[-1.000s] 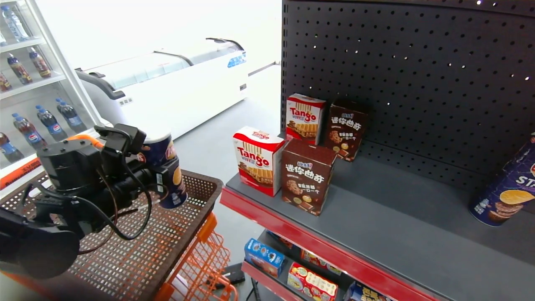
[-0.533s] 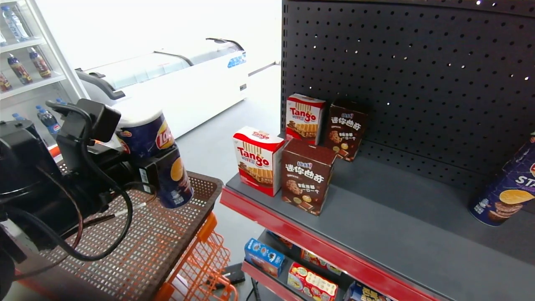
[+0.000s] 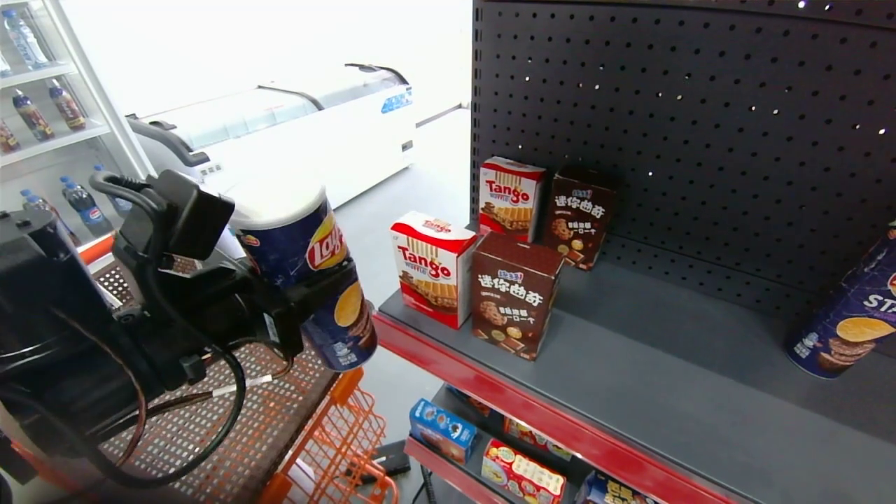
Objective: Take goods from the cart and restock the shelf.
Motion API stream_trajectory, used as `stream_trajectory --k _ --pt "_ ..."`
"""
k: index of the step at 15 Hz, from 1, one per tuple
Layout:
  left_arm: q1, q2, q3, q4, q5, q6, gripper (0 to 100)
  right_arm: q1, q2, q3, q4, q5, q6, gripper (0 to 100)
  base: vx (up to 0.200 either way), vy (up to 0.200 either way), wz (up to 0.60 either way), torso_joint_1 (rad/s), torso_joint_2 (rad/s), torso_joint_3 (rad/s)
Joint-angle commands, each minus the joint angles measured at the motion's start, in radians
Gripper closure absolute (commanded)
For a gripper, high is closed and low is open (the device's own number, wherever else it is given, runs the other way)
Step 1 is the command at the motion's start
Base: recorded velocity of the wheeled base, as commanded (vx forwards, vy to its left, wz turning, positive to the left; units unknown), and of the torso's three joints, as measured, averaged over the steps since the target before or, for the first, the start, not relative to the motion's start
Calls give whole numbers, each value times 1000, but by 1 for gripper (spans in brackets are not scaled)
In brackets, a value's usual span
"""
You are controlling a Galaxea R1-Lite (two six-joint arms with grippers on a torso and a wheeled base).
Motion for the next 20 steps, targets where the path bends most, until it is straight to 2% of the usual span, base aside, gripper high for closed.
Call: stream_trajectory --k 1,2,5,7,9,12,14,17,20 --pt "-10 -17 5 -2 -2 0 100 0 0 0 0 0 0 0 0 0 0 0 0 0" --pt "-48 -39 5 8 0 -2 100 0 0 0 0 0 0 0 0 0 0 0 0 0" --pt "-77 -58 45 11 -8 -8 100 0 0 0 0 0 0 0 0 0 0 0 0 0" --pt "-81 -58 33 9 -9 -9 100 0 0 0 0 0 0 0 0 0 0 0 0 0" --pt "-151 -58 26 17 -40 -9 100 0 0 0 0 3 0 0 0 0 0 0 0 0" --pt "-252 -58 26 18 -46 -9 100 0 0 0 0 3 -2 0 0 0 0 0 0 0" --pt "-288 -60 31 47 -57 -9 100 0 0 0 0 5 -2 0 0 0 0 0 0 0" --pt "-295 -120 26 182 -160 -3 100 0 0 0 0 5 -2 0 0 0 0 0 0 0" --pt "-298 -140 34 207 -192 0 100 0 0 0 0 5 -2 0 0 0 0 0 0 0"
